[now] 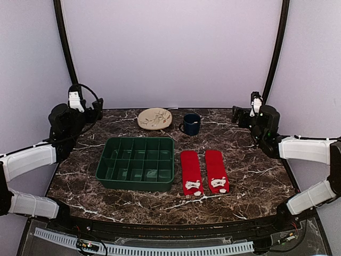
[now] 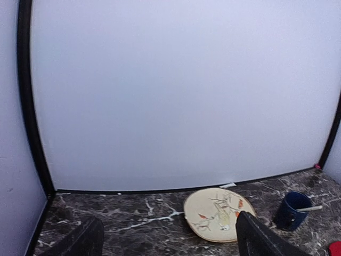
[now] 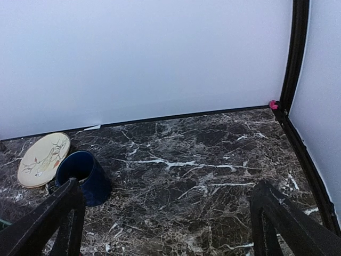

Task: Roll the socks
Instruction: Move the storage box to the corner of the board.

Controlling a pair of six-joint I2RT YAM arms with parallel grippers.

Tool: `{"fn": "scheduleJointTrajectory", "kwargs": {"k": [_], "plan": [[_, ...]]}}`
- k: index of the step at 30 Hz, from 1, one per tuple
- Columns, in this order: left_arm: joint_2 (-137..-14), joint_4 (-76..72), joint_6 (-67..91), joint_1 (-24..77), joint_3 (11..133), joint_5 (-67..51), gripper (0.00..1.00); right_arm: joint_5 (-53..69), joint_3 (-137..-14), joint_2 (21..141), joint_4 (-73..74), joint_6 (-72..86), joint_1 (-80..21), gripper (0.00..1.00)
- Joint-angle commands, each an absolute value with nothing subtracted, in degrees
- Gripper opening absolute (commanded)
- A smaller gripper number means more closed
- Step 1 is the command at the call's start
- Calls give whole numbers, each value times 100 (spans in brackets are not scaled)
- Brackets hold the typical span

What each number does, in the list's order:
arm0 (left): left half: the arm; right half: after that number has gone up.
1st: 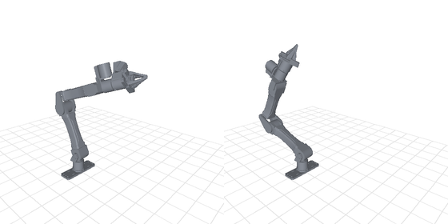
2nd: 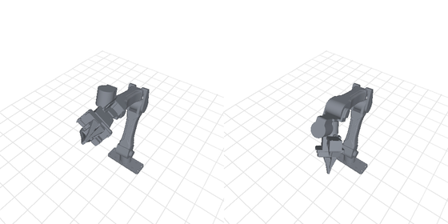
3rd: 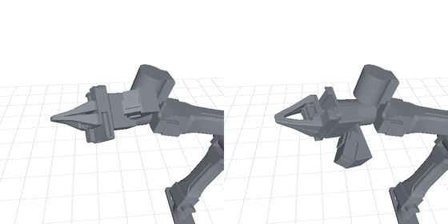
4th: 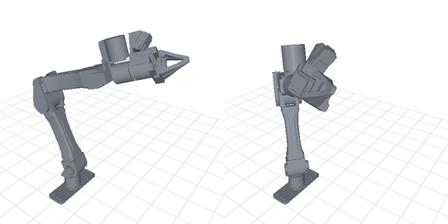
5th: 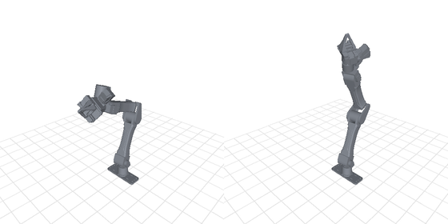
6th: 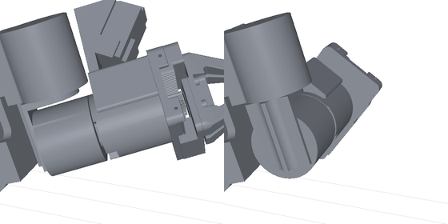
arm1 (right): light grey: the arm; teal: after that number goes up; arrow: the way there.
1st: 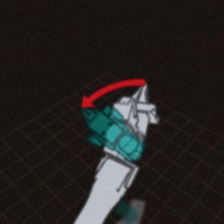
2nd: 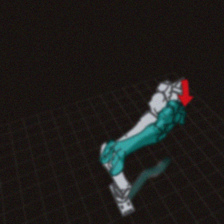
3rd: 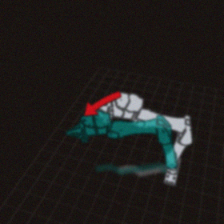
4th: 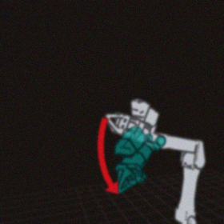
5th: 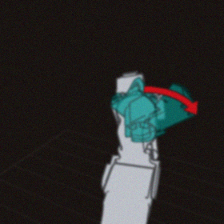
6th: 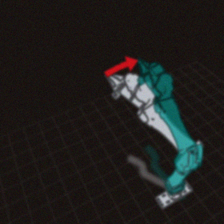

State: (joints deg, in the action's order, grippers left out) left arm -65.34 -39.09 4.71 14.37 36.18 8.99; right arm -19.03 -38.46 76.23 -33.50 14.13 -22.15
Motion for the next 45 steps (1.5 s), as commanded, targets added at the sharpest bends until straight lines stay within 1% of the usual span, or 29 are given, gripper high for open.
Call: {"fn": "scheduleJointTrajectory", "kwargs": {"k": [1, 2, 3, 4, 6, 7, 9, 12, 15, 20, 26, 29, 33, 42, 45], "plan": [[-6745, -3186, 48, 2401, 4058, 1309, 88, -2238, -3732, 7373, -3334, 1650, -2230, 100], [-6905, -3055, -20, 2680, 4193, 1415, 88, -1512, -3661, 7365, -3621, 1465, -2181, 100], [-7039, -2927, -87, 3067, 4311, 1528, 88, -1059, -3646, 7376, -3733, 1459, -2142, 99], [-7176, -2788, -115, 3318, 4454, 1601, 88, -786, -3719, 7397, -3693, 1529, -2129, 94], [-7512, -2415, -138, 3868, 4759, 1674, 88, -344, -3987, 7489, -3153, 1709, -2142, 83], [-7668, -2280, -157, 4111, 4889, 1773, 88, -315, -4133, 7531, -2744, 1870, -2189, 78], [-7950, -2075, -283, 4627, 5094, 2116, 88, -474, -4232, 7531, -2023, 2204, -2379, 73], [-8306, -1840, -412, 5224, 5375, 2357, 88, -961, -3857, 7193, -1446, 2945, -2677, 66], [-8547, -1563, -288, 5556, 5593, 2228, 88, -1617, -3559, 6719, -754, 3506, -3098, 61], [-8743, -1303, 41, 5751, 5760, 1740, 87, -2256, -3614, 6469, 534, 4108, -3838, 60], [-8865, -810, 287, 5792, 5790, 1604, 85, -2414, -3762, 6610, 1206, 4568, -4525, 61], [-9092, -658, 219, 5792, 5869, 1483, 85, -2430, -3705, 6645, 1161, 4716, -4697, 62], [-9558, -92, 167, 5801, 6392, 1307, 85, -2399, -3739, 6773, 1087, 4797, -4786, 62], [-10112, 1248, 575, 5807, 7291, 1312, 79, -2422, -3836, 6961, 1167, 4739, -4870, 64], [-10213, 1669, 751, 5817, 7505, 1212, 76, -2472, -3861, 6992, 1204, 4712, -4870, 65]]}}
